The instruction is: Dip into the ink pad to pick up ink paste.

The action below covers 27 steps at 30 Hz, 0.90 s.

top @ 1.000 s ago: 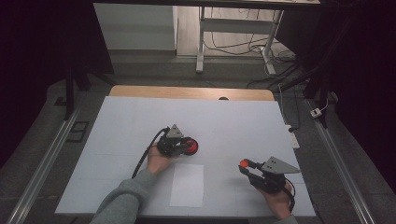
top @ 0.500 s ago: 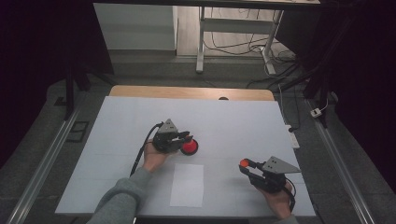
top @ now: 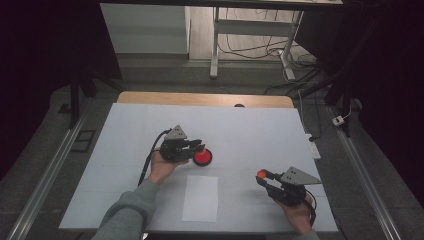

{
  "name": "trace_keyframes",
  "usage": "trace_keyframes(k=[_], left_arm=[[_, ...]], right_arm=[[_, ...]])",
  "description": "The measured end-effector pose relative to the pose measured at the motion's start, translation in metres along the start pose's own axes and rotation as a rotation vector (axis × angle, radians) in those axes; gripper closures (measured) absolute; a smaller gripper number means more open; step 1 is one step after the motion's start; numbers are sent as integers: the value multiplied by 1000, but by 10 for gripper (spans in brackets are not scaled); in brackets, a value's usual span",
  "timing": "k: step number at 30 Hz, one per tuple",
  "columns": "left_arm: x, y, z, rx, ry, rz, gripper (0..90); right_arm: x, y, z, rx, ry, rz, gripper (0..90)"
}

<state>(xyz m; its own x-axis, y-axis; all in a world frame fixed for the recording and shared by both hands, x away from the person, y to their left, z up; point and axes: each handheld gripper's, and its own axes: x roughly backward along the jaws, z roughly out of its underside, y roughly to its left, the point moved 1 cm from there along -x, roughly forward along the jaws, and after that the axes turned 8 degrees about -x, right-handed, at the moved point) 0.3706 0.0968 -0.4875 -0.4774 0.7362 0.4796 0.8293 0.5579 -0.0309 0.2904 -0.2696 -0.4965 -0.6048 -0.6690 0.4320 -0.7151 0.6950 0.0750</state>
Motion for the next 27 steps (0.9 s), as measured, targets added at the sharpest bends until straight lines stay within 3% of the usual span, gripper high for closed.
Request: trace_keyframes(k=[16,27], left_arm=[[19,-8,-6,6,-22,49,732],[35,-22,-11,-26,-39,85,731]], right_arm=[[-3,-2,0,-1,3,0,647],[-1,-1,0,4,0,4,646]])
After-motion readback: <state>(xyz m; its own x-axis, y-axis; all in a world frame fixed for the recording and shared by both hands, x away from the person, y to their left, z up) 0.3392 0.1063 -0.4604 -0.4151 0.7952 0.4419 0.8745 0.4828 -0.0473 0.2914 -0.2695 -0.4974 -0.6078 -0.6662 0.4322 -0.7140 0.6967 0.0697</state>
